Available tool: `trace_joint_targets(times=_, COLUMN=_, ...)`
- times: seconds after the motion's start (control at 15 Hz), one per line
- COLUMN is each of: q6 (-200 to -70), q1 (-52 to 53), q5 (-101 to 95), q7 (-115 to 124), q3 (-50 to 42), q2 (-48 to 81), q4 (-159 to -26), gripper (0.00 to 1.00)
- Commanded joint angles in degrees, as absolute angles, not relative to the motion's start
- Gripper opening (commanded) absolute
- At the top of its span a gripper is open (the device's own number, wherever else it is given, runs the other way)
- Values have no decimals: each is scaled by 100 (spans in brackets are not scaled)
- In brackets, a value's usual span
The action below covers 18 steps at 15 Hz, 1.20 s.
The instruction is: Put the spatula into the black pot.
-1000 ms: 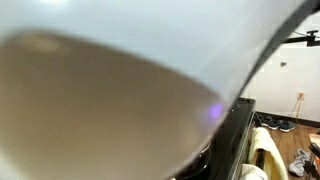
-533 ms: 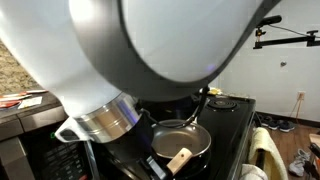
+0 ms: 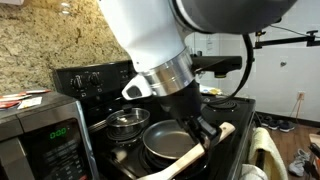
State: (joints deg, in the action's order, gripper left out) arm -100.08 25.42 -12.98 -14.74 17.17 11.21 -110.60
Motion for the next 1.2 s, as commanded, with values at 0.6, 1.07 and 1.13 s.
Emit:
trace_joint_targets(times=0.6, q6=-9535, q1=2160, q5=-1313, q7=-750, q3=1802, q2=258, q4=-11721, gripper=7)
trace_joint_targets(times=1.07, q6=-8280, q1=1824, q5=-1612, q7=494, q3=1544, q2=-159, q4=-11461, gripper=7)
trace_joint_targets(times=1.13, q6=-8098, q1=1747, q5=-1565, q7=637, q3=1490, q2=-291, q4=-11478, gripper=7)
